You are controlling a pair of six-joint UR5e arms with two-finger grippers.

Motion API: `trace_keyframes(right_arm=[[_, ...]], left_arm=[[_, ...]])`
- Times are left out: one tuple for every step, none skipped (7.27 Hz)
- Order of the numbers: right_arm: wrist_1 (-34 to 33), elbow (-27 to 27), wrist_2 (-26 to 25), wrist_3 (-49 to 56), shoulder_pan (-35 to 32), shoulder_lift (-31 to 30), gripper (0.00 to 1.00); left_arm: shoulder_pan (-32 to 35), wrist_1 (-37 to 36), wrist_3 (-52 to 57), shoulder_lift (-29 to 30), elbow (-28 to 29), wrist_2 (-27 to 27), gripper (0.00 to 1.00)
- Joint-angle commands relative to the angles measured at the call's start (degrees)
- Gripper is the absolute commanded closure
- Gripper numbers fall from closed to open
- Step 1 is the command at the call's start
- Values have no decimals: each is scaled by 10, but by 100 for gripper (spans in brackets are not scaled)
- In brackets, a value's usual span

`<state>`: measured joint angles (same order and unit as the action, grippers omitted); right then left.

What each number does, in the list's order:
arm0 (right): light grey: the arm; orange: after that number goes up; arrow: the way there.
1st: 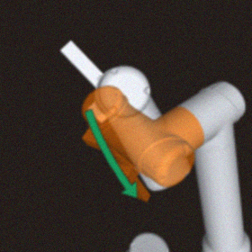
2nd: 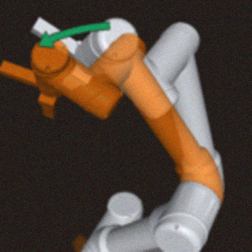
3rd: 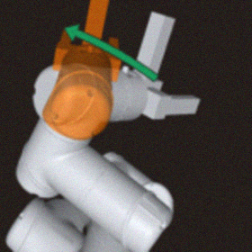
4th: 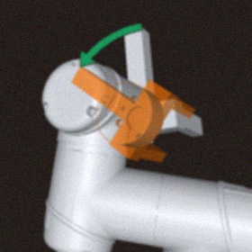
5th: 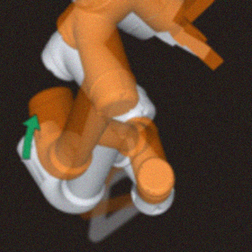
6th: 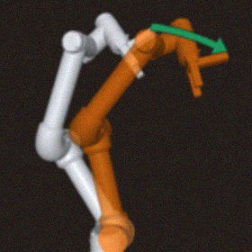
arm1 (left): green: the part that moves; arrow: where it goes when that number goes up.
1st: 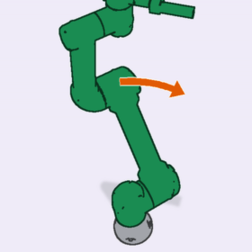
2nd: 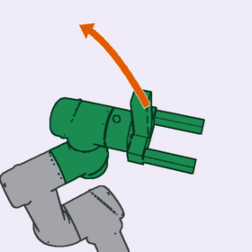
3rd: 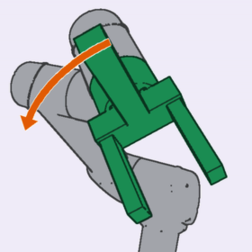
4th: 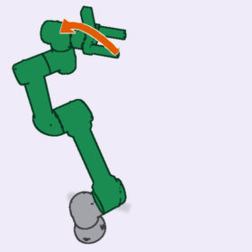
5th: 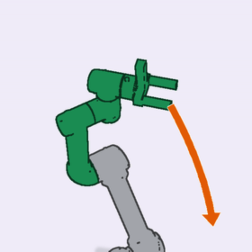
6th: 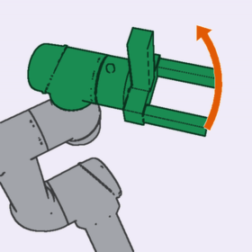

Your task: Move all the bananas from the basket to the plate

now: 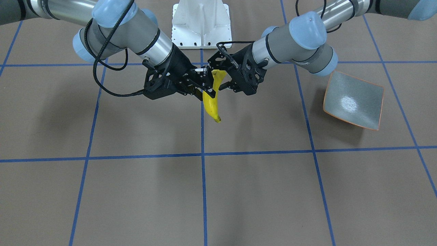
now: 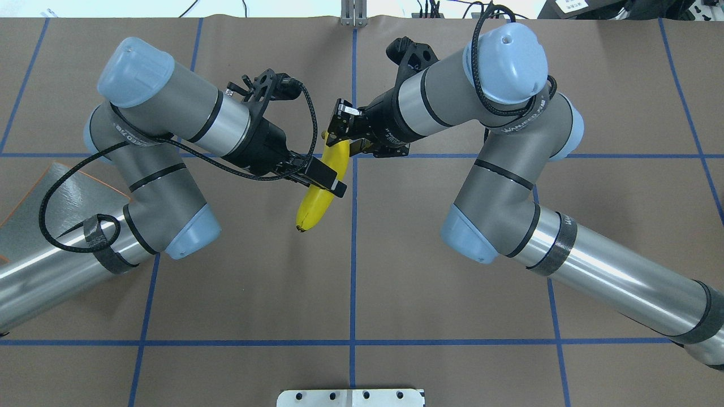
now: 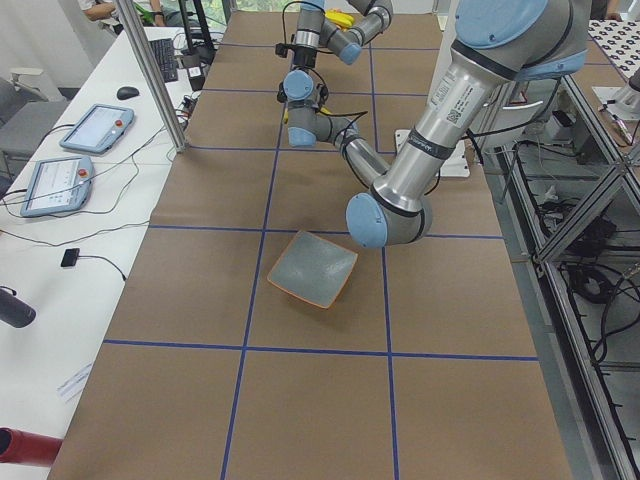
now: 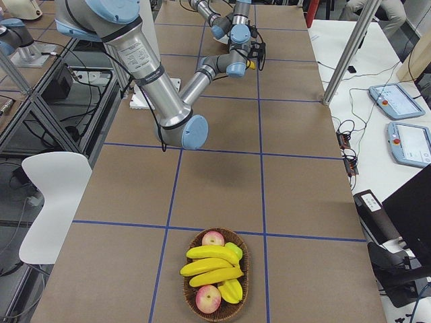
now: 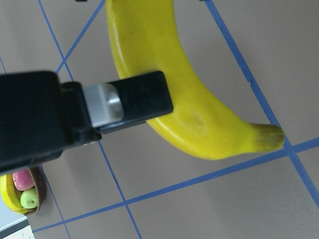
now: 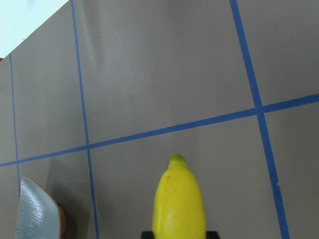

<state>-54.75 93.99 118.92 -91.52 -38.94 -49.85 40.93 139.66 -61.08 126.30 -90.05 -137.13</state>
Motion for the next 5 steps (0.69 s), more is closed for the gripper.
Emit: trace_keyframes(right_arm=[[10, -1, 0, -8, 0, -1, 100], [29, -5, 0, -9, 0, -5, 59], [56, -4, -3, -9, -1, -17, 1], [76, -1, -2, -9, -2, -34, 0], [96, 7, -1, -13, -3, -48, 0]], left_arm=[[-1, 5, -11, 0, 0, -1, 100], [-1, 19, -51, -1, 0, -1, 100], [-1, 23, -56, -3, 0, -1, 100], [-1, 21, -56, -4, 1, 0, 100], [0, 21, -58, -5, 1, 0, 100]])
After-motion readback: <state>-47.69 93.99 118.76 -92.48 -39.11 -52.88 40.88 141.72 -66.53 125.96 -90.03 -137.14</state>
